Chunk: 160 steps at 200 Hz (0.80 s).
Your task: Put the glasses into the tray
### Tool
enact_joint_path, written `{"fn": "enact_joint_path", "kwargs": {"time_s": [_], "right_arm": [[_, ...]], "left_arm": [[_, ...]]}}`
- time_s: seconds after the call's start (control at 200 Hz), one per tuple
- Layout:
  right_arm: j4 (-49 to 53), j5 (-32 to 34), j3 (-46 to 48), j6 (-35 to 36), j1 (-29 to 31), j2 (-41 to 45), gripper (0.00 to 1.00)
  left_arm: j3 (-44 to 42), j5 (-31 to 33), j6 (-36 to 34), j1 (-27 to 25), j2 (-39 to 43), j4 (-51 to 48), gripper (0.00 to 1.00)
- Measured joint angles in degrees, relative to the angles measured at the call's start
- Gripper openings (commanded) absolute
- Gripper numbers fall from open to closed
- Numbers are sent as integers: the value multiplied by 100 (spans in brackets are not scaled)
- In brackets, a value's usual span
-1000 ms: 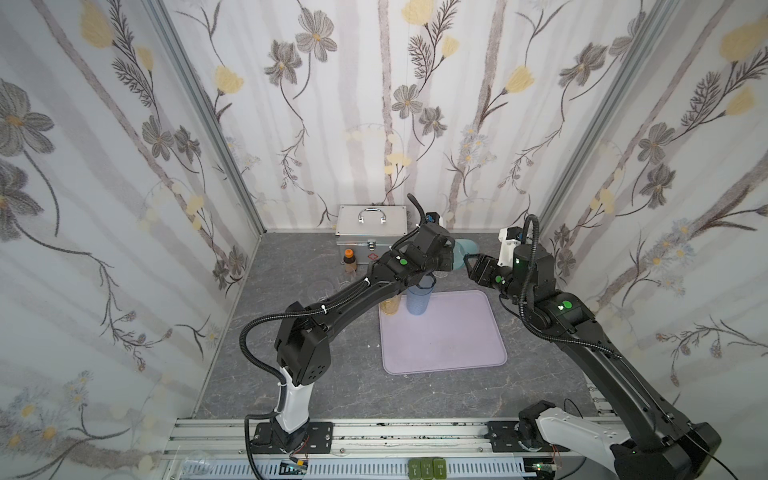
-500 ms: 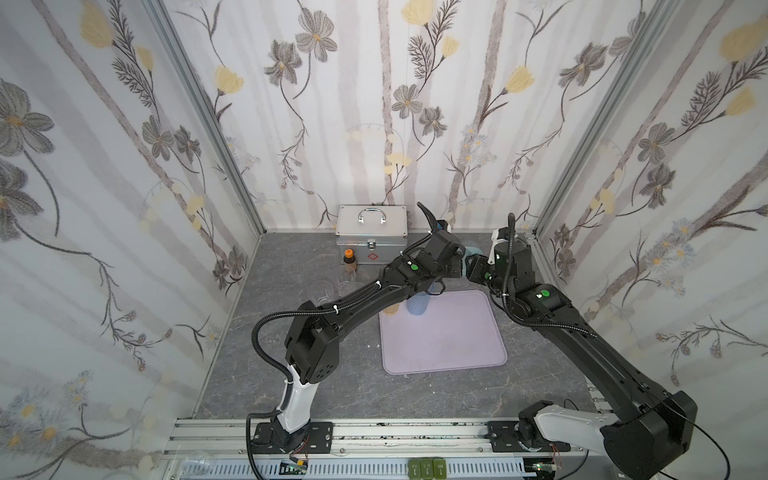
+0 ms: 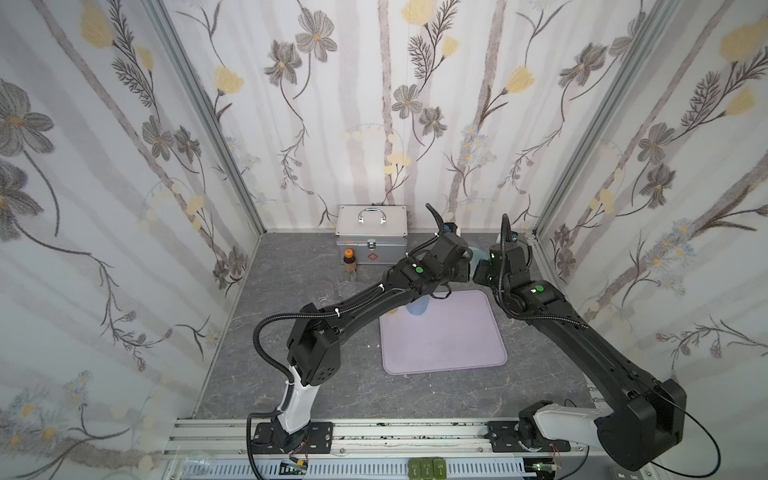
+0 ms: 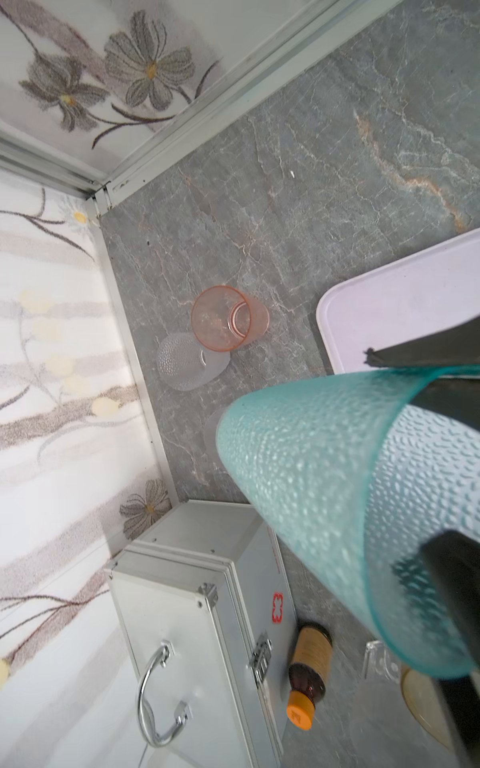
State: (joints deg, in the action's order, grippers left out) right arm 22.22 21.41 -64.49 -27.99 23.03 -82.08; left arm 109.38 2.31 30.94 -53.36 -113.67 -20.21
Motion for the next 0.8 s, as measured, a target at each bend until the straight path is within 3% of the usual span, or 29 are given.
{"fn": "enact_joint_path", "kwargs": {"time_s": [0.265,0.645,0.799], "right_arm": [[511,-363,-214,328,-267,-249,0],[2321,-1565,-999,1075,-234,-1631,0],[2688,-1670,-1491,1200,7,-2347,0]], "left_arm": [[-758,-146,-442,367,909,177,47],[-3373,483,-1851,2441,2874,376,52],[-4760,492,-2332,3143,3801,1145,64]]}}
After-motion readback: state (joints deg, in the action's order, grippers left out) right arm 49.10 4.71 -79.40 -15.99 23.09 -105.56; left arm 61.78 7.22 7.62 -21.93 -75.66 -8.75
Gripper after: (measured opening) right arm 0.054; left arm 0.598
